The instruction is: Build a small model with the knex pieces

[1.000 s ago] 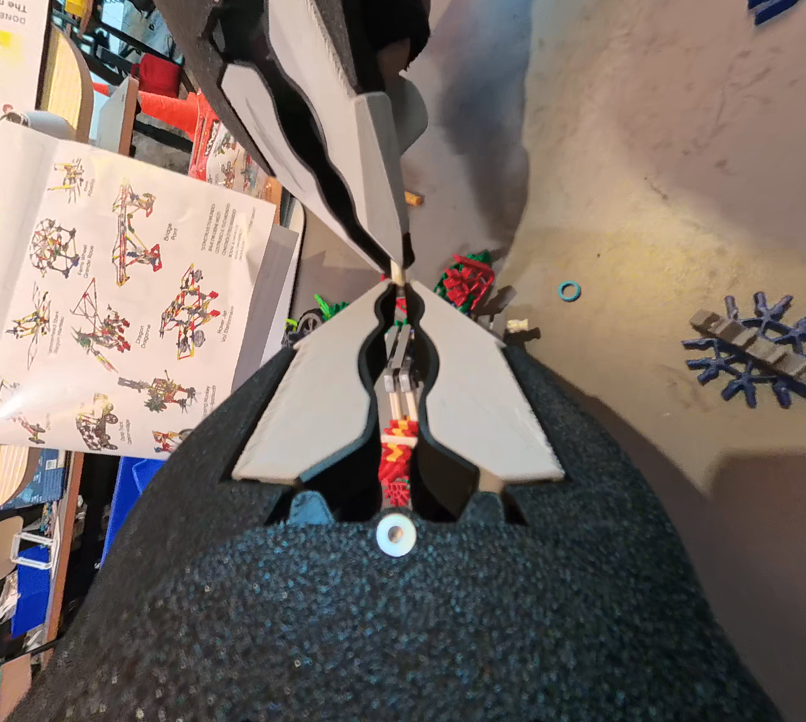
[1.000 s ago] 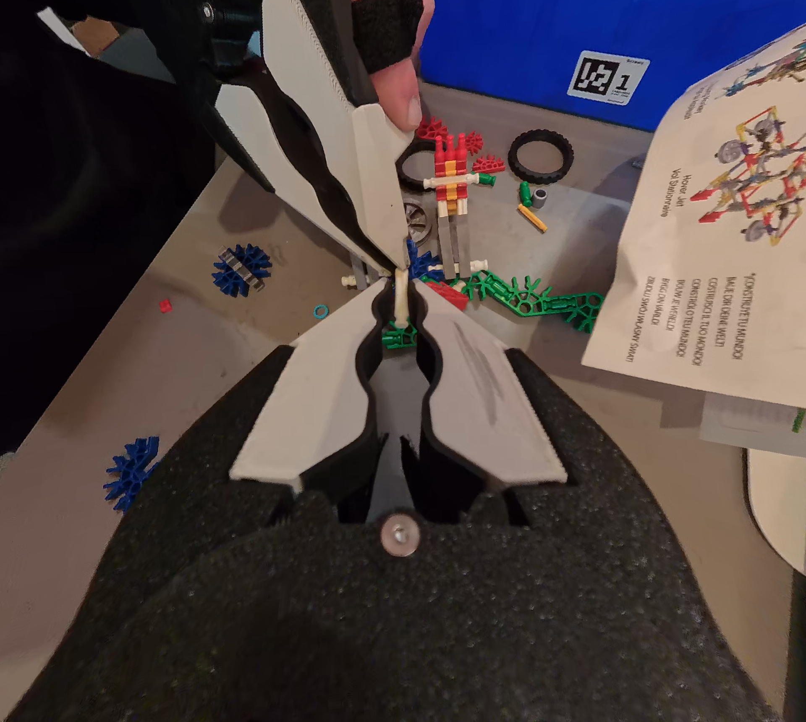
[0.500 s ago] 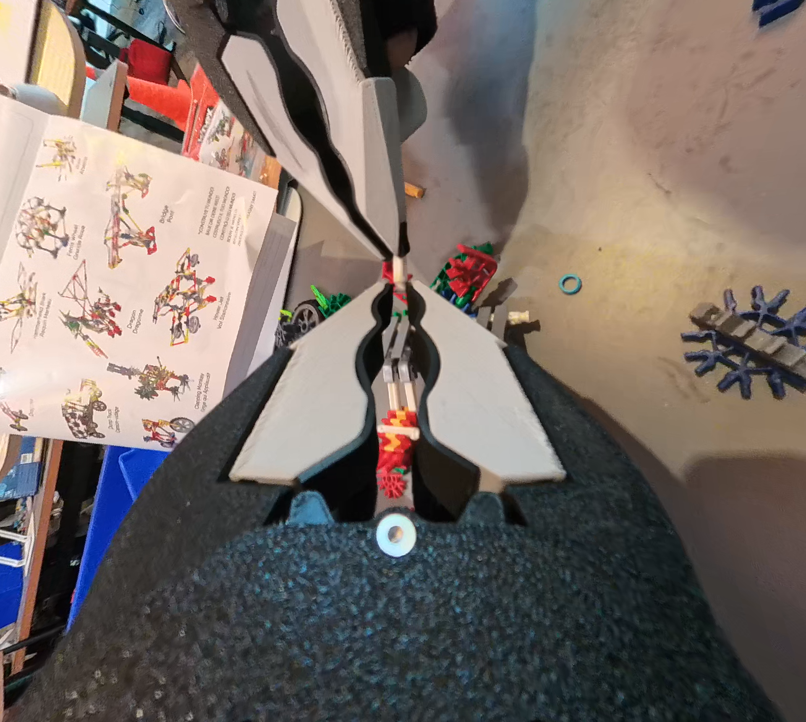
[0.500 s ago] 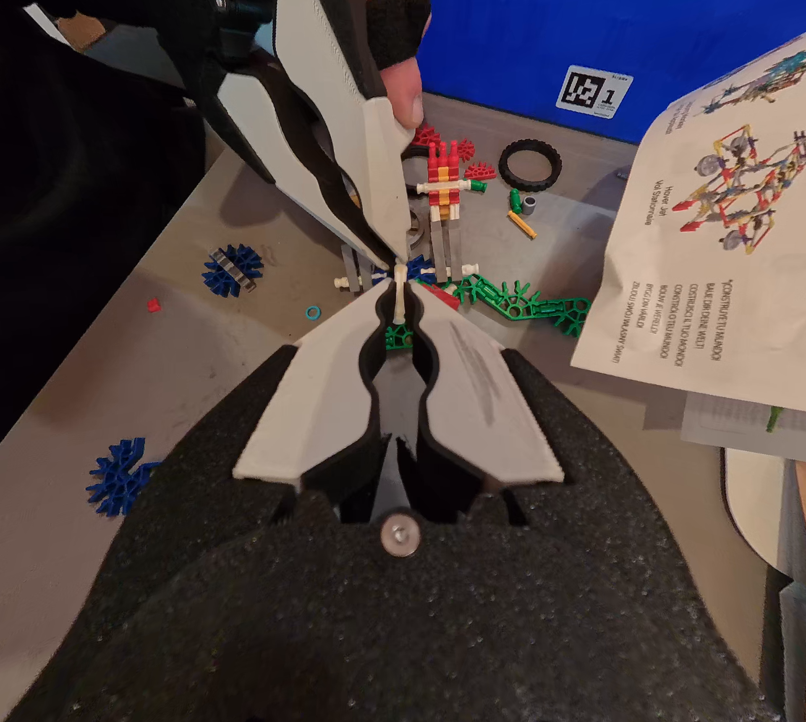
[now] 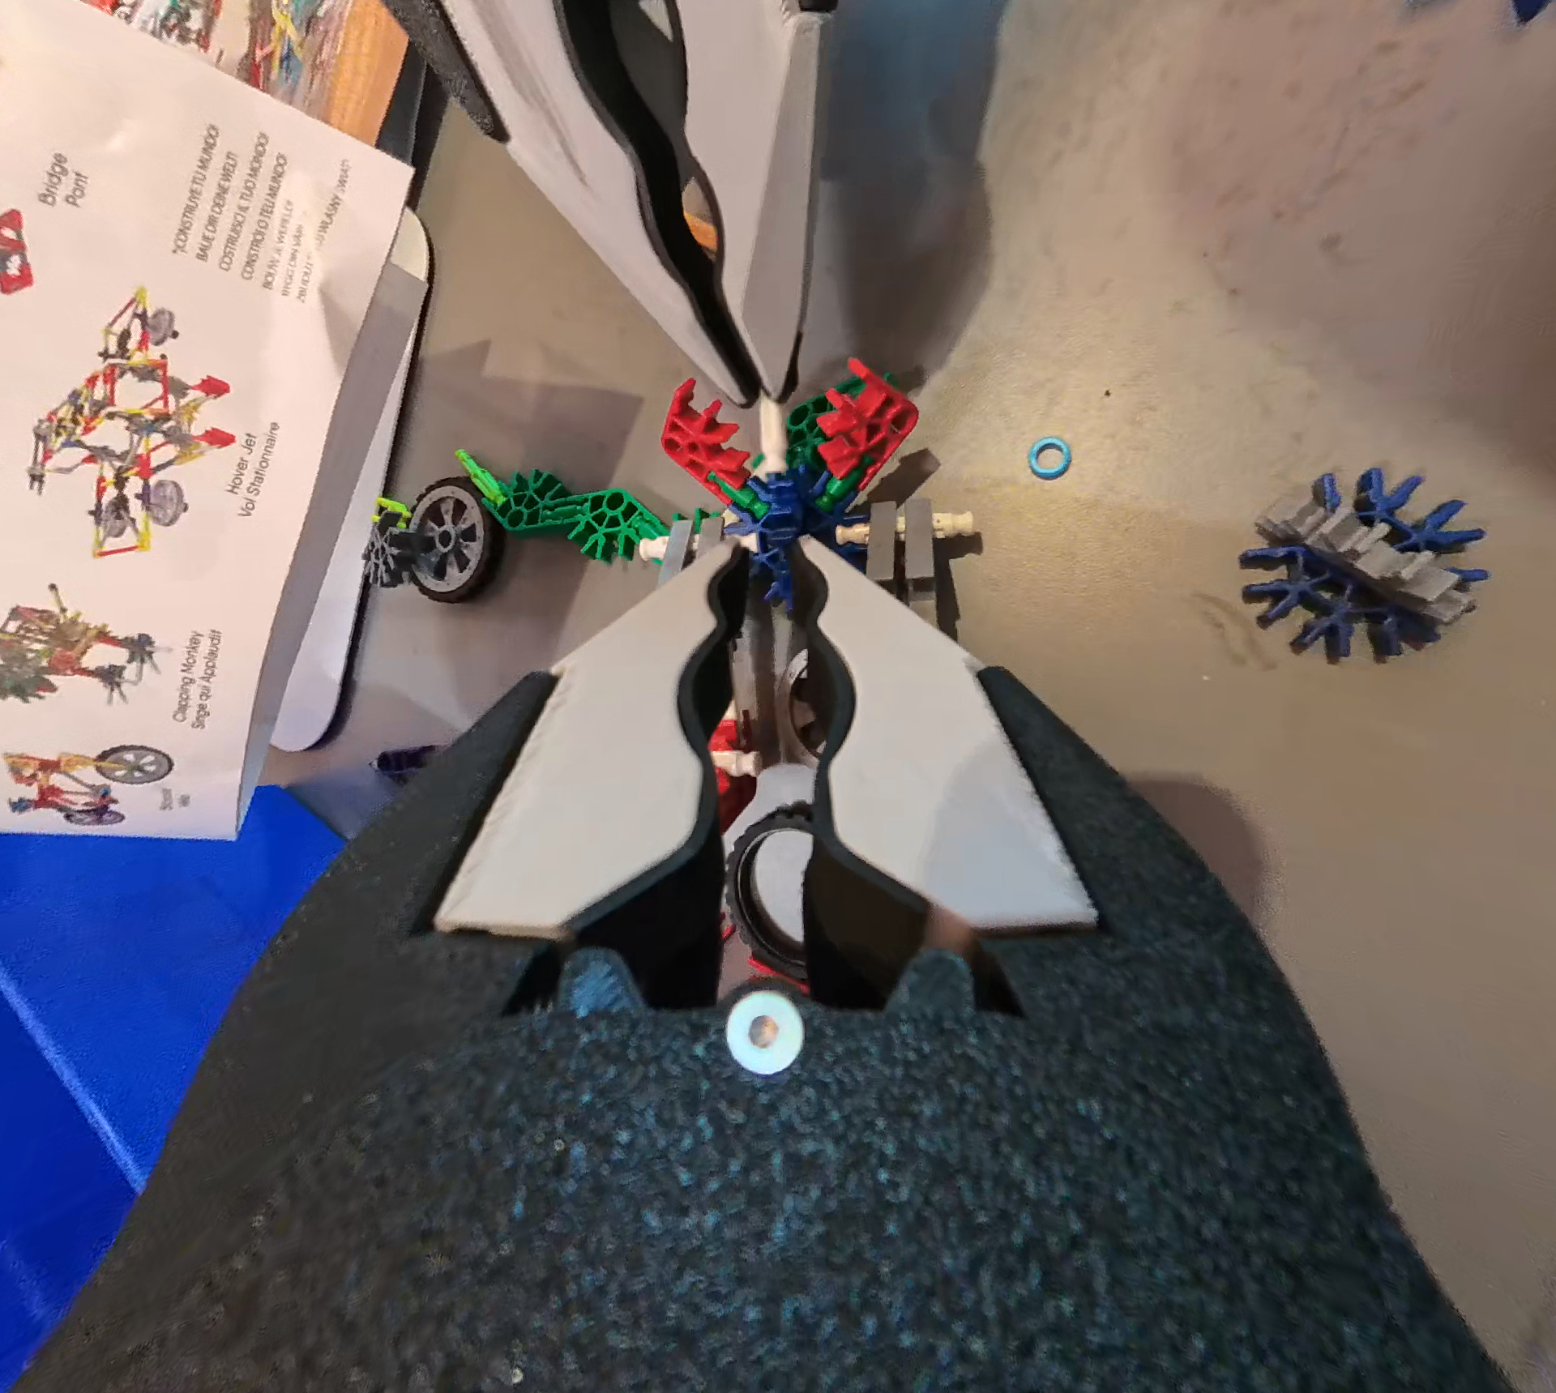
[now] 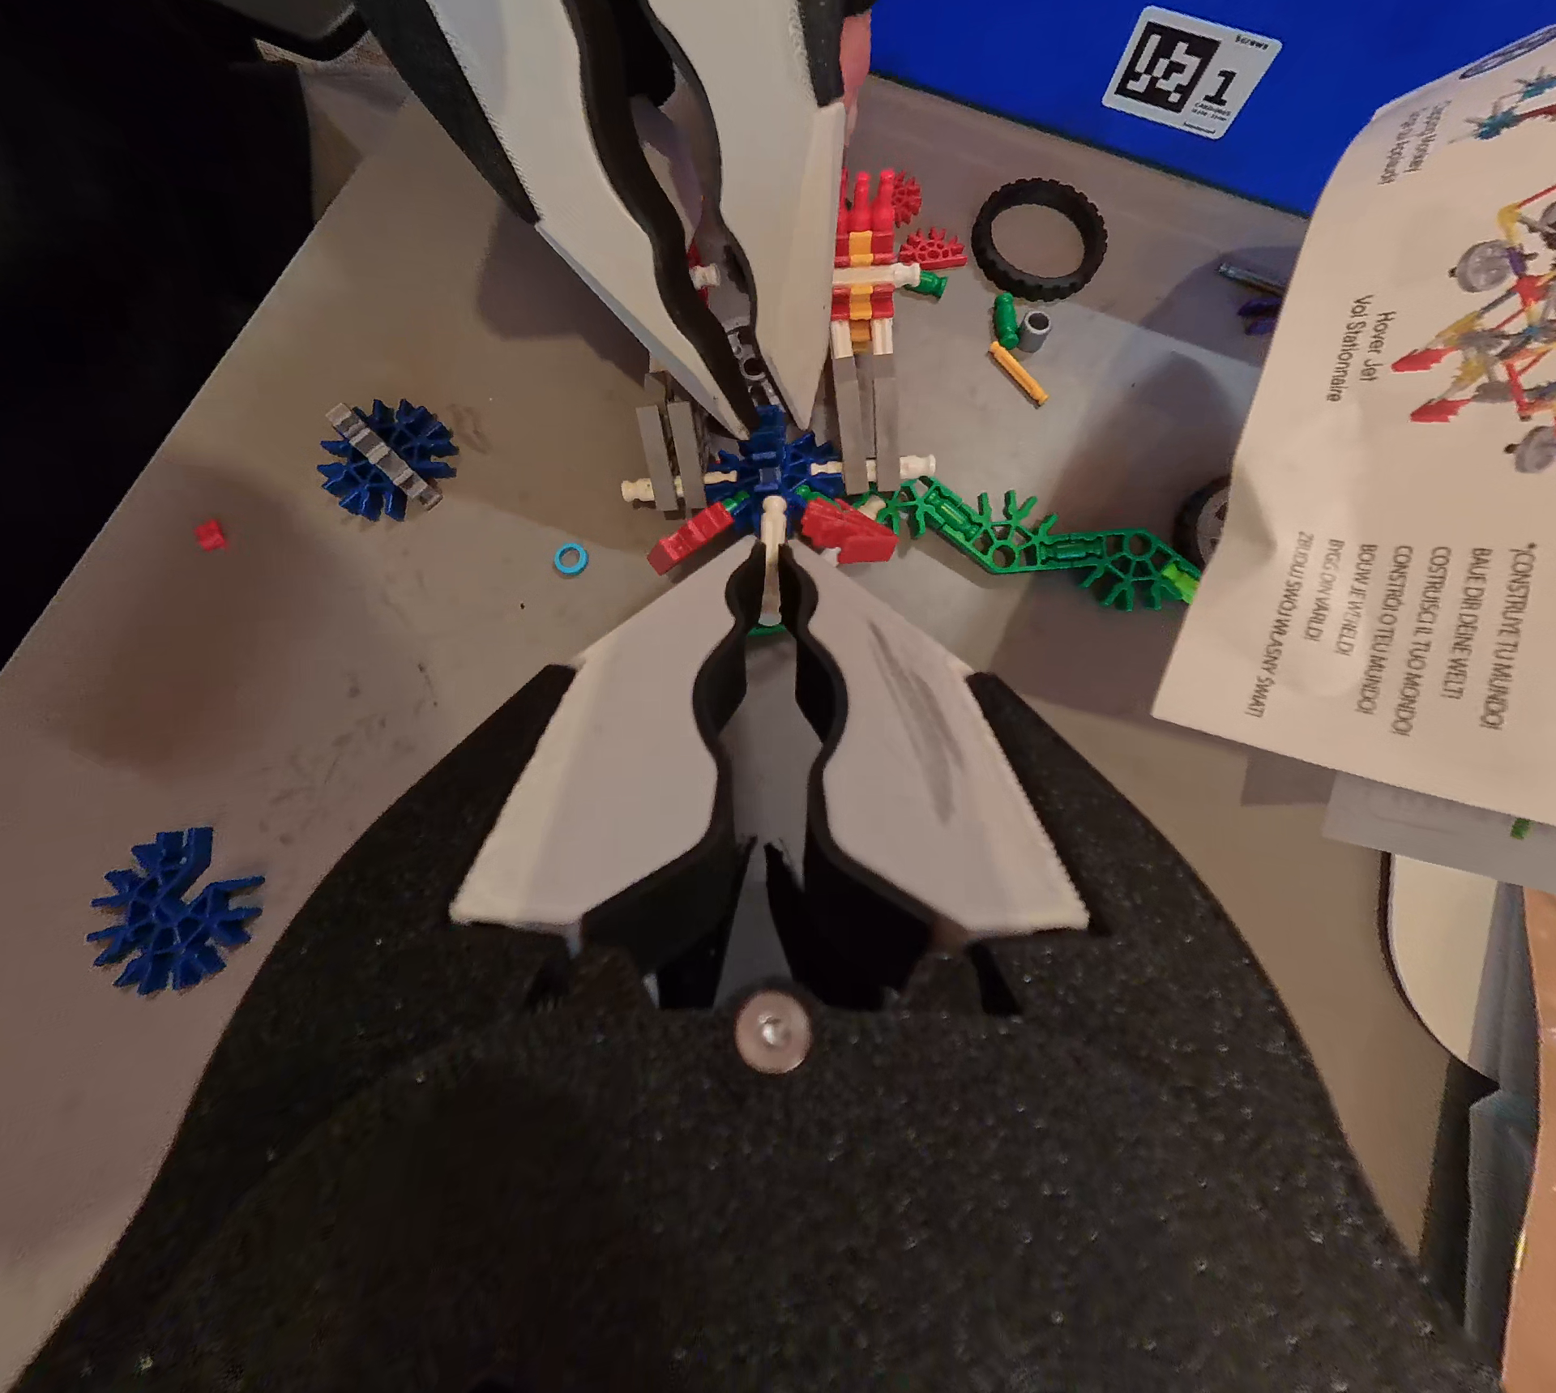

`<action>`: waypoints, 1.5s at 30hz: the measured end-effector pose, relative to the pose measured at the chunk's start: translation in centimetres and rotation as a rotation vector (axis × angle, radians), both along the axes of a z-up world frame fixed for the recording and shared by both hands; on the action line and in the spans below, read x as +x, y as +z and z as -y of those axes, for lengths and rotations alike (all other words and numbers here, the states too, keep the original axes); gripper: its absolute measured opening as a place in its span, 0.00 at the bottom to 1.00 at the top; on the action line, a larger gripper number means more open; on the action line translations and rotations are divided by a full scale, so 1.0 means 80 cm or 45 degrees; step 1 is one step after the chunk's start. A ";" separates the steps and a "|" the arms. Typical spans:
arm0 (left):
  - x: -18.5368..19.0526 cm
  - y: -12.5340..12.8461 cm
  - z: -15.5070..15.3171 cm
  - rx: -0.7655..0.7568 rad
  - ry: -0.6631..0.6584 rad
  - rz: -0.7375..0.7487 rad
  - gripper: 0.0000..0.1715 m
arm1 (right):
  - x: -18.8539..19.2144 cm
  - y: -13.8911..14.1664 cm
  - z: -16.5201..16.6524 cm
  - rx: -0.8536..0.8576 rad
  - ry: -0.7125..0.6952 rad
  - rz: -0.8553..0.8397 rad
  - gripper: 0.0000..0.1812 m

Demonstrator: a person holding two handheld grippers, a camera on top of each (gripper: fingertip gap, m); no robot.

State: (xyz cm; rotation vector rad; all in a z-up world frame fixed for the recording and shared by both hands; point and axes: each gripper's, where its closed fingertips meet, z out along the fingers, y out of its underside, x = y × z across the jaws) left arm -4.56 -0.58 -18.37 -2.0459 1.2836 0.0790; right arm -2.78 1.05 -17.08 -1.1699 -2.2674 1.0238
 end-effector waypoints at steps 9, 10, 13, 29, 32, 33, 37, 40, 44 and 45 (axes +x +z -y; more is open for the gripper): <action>0.005 -0.004 -0.001 -0.020 -0.003 0.027 0.02 | -0.001 -0.006 0.000 0.053 -0.009 0.017 0.01; 0.005 -0.004 -0.001 -0.021 -0.001 0.032 0.02 | -0.002 -0.007 0.000 0.065 -0.011 0.018 0.01; 0.006 -0.005 -0.001 -0.021 0.006 0.051 0.03 | -0.002 -0.007 -0.001 0.080 -0.014 0.017 0.00; 0.011 -0.012 -0.006 0.024 0.015 0.091 0.03 | 0.011 0.006 -0.024 0.059 -0.068 -0.003 0.00; 0.008 -0.013 -0.006 0.047 0.035 0.107 0.04 | 0.021 0.003 -0.032 0.055 -0.069 0.023 0.01; 0.007 -0.012 -0.007 0.061 0.045 0.113 0.05 | 0.023 0.001 -0.035 0.067 -0.071 0.029 0.02; 0.001 -0.011 -0.005 0.075 0.073 0.147 0.07 | 0.030 -0.013 -0.057 0.170 -0.131 0.086 0.05; -0.003 -0.011 -0.005 0.092 0.087 0.156 0.07 | 0.027 -0.030 -0.069 0.252 -0.181 0.121 0.08; -0.003 -0.009 -0.005 0.113 0.114 0.208 0.07 | 0.018 -0.052 -0.076 0.292 -0.242 0.150 0.08; -0.003 -0.008 -0.005 0.124 0.119 0.216 0.07 | 0.017 -0.052 -0.075 0.257 -0.250 0.149 0.06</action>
